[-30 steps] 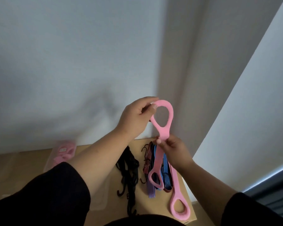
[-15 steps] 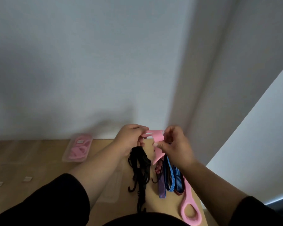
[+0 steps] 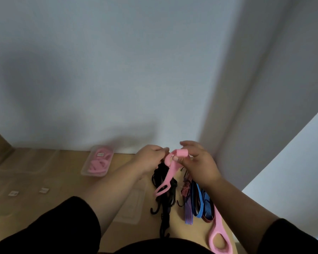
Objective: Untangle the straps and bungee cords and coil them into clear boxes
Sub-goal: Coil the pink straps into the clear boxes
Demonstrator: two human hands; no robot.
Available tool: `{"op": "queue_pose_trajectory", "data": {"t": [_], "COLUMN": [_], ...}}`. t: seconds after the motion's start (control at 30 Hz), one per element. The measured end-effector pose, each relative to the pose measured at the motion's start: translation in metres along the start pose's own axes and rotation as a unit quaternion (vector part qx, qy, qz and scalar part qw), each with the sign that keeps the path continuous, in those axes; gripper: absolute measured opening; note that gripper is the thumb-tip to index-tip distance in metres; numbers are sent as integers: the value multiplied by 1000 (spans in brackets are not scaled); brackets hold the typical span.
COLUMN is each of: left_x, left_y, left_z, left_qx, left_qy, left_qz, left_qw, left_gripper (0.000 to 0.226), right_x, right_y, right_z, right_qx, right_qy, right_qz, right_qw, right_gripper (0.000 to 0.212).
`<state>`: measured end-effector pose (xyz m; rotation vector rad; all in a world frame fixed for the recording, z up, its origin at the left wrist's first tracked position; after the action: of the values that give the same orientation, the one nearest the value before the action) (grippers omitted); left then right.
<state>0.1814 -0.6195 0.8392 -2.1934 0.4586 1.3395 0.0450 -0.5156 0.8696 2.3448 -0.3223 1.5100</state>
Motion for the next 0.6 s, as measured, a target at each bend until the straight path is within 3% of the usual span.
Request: {"op": "queue_pose_trajectory", "data": {"t": [0.07, 0.13, 0.2, 0.37, 0.6], "left_x": [-10, -26, -38, -52, -65], "left_y": [-6, -16, -21, -20, -17], "left_z": [-8, -7, -6, -15, -31], "left_qx": [-13, 26, 36, 16, 3], "left_qy": [-11, -44, -15, 4, -134], "left_qz": [68, 155, 209, 218, 179], "left_qw": [998, 987, 977, 976, 975], "left_gripper": [29, 16, 29, 5, 5], "right_x": [-1, -2, -4, -1, -8], "right_y": [4, 6, 9, 10, -6], "right_z": [7, 9, 13, 23, 46], "right_qx": [16, 16, 28, 56, 126], "right_qy": [25, 18, -15, 46, 172], "right_qz": [26, 41, 44, 54, 82], "right_qw": [999, 999, 999, 996, 974], "right_gripper": [11, 10, 14, 6, 36]}}
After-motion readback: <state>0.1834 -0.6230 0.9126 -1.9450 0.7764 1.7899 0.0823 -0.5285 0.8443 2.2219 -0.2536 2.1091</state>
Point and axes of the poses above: each hand's wrist, its own y-axis towards the middle knuckle, its own z-axis out of the palm, x = y × z, the point moved 8 cm from there along y, towards the middle knuckle
